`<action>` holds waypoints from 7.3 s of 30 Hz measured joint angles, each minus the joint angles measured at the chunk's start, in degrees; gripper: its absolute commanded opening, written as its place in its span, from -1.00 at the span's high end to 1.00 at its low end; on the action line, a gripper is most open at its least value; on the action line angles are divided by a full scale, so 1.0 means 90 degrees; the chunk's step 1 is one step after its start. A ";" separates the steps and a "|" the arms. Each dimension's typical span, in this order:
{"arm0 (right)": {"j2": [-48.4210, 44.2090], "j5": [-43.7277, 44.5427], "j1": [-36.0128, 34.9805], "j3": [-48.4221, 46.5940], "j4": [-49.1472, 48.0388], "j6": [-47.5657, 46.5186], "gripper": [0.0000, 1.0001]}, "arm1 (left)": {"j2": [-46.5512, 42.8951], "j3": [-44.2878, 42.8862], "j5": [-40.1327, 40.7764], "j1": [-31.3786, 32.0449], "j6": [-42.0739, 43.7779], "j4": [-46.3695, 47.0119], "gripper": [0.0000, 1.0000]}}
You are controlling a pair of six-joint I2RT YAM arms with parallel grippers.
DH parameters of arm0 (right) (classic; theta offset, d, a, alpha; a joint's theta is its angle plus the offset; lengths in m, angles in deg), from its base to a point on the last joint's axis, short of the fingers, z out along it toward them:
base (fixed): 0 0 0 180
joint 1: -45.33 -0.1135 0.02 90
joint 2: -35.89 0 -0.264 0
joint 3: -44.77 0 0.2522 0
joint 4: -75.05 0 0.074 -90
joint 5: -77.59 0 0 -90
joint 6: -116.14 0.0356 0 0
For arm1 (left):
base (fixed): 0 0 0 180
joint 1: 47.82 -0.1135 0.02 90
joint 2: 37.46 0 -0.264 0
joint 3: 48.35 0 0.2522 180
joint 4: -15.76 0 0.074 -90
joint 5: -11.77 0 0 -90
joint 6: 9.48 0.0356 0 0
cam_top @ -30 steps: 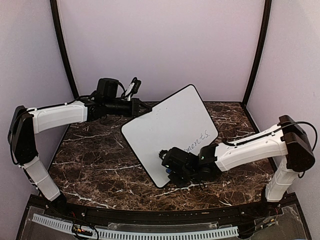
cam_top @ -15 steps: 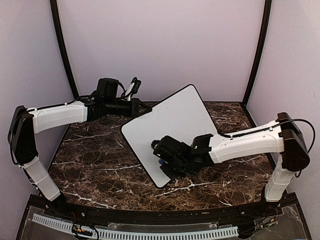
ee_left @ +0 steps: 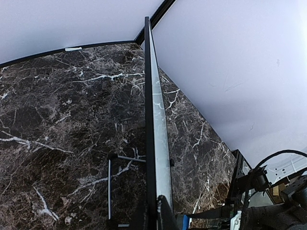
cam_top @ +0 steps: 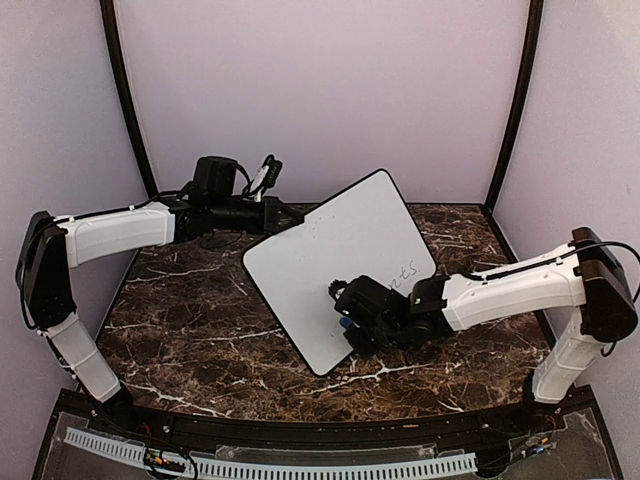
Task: Erase the whiteboard
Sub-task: Erase the whiteboard at the center of the board.
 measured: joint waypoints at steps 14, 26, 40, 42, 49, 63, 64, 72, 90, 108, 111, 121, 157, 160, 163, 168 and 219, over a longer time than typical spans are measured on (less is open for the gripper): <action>-0.0160 0.0447 0.0053 0.0797 -0.2776 -0.0406 0.54 | 0.0002 0.0000 0.0015 0.0007 0.0007 -0.0002 1.00; -0.0471 0.0248 0.0056 0.2042 -0.3786 -0.0027 0.55 | 0.0002 0.0000 0.0002 0.0007 0.0002 0.0000 1.00; -0.0267 0.0211 0.0019 0.1809 -0.4102 -0.0486 0.54 | 0.0002 -0.0005 0.0010 -0.0010 0.0010 -0.0002 1.00; -0.0204 0.0209 0.0015 0.1598 -0.4163 -0.0571 0.54 | 0.0002 -0.0005 0.0010 -0.0017 0.0012 -0.0005 1.00; -0.0168 0.0185 0.0017 0.1498 -0.4452 -0.0658 0.54 | 0.0002 -0.0007 0.0000 -0.0017 0.0024 -0.0002 1.00; -0.0481 0.0177 0.0163 0.2514 -0.4714 -0.0350 0.54 | 0.0002 -0.0007 -0.0005 -0.0015 0.0017 -0.0002 1.00; -0.0481 0.0153 0.0189 0.2506 -0.4721 -0.0372 0.54 | 0.0002 -0.0007 -0.0005 -0.0015 0.0017 -0.0002 1.00; -0.0355 0.0015 0.0510 0.1914 -0.4733 -0.0860 0.54 | 0.0002 -0.0007 0.0049 -0.0024 0.0007 -0.0010 1.00; -0.0515 -0.0379 0.0644 0.2402 -0.5472 -0.0818 0.55 | 0.0002 -0.0022 0.0044 -0.0024 -0.0019 -0.0032 1.00; -0.0153 -0.0398 0.0520 0.1314 -0.5132 -0.1263 0.54 | 0.0002 -0.0024 0.0053 -0.0024 -0.0019 -0.0041 1.00; -0.0134 -0.0418 0.0520 0.1280 -0.5173 -0.1282 0.54 | 0.0002 -0.0024 0.0058 -0.0024 -0.0019 -0.0046 1.00; -0.0508 -0.0498 0.0520 0.2441 -0.5372 -0.0855 0.54 | 0.0002 -0.0024 0.0039 -0.0024 -0.0019 -0.0044 1.00; -0.0529 -0.0510 0.0529 0.2732 -0.5518 -0.0733 0.55 | 0.0007 -0.0027 0.0032 -0.0024 -0.0019 -0.0044 1.00; -0.0493 -0.0522 0.0532 0.2645 -0.5450 -0.0753 0.54 | 0.0015 -0.0036 0.0027 -0.0024 -0.0019 -0.0044 1.00; -0.0374 -0.0563 0.0529 0.2353 -0.5360 -0.0867 0.54 | 0.0015 -0.0039 0.0053 -0.0029 -0.0019 -0.0058 1.00; -0.0199 -0.0709 0.0529 0.1715 -0.5423 -0.1071 0.54 | 0.0015 -0.0056 0.0056 -0.0034 -0.0017 -0.0078 1.00; -0.0777 -0.0770 0.1355 0.3257 -0.5707 -0.0833 0.55 | 0.0027 -0.0078 0.0049 -0.0034 -0.0041 -0.0112 1.00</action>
